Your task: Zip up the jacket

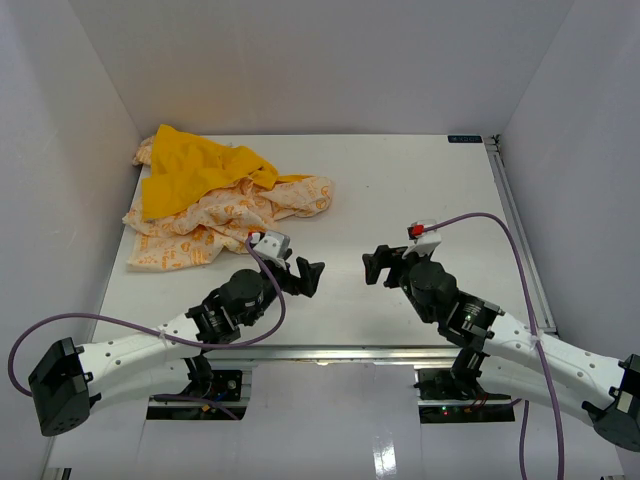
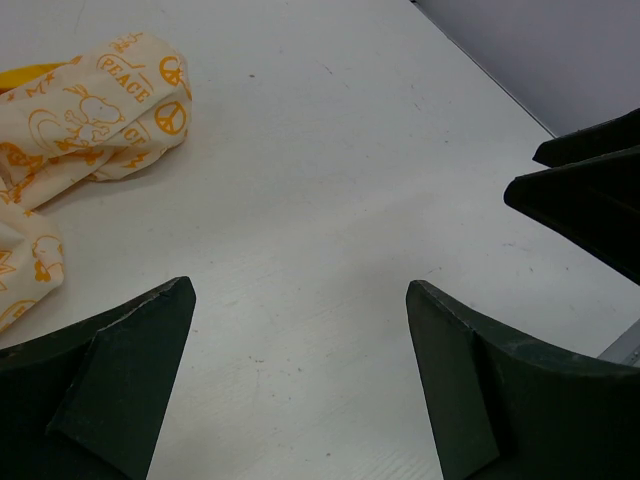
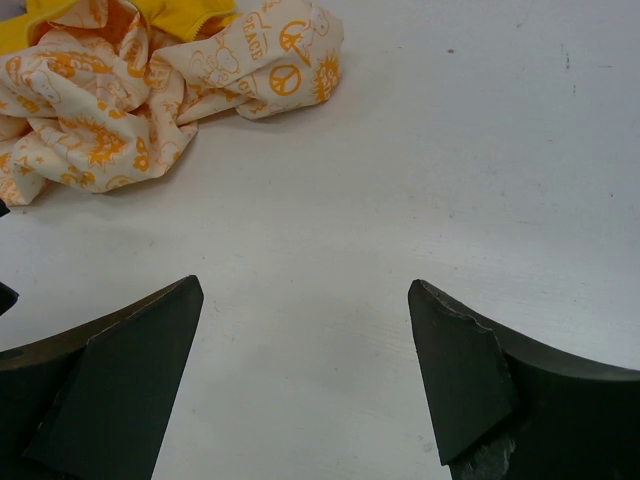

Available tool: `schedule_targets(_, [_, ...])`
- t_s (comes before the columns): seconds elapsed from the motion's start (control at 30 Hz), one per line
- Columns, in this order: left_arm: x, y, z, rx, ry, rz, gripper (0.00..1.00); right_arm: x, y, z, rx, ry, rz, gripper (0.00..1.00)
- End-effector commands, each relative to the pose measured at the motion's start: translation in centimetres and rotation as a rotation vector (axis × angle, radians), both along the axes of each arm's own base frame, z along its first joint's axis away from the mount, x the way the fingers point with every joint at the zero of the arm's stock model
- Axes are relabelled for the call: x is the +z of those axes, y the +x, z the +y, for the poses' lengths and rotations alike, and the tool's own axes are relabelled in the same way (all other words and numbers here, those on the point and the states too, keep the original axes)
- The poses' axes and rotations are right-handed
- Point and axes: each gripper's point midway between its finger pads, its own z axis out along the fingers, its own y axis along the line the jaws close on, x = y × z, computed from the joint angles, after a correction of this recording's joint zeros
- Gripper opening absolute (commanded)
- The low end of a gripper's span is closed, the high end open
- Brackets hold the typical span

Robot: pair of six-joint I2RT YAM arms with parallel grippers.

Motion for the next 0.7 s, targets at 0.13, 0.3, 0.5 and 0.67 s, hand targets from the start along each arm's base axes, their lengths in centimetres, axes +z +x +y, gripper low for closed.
schedule_targets(0.13, [0.8, 1.2, 0.7, 0.099, -0.01, 0.029, 0.98, 1.5, 0.2, 0.4, -0.006, 0.053, -0.025, 0.9])
schedule_targets(0.3, [-2.9, 4.8, 5.2, 0.442, 0.174, 0.113, 0.98, 1.7, 0.2, 0.2, -0.014, 0.071, -0.029, 0.9])
schedule_targets(0.5, [-3.5, 7.5, 12.4, 0.717, 0.25, 0.229, 0.98, 1.5, 0.3, 0.2, -0.024, 0.072, -0.025, 0.9])
schedule_targets(0.67, [-4.3, 8.1, 15.5, 0.757, 0.154, 0.285, 0.98, 1.4, 0.1, 0.7, 0.002, 0.081, -0.017, 0.9])
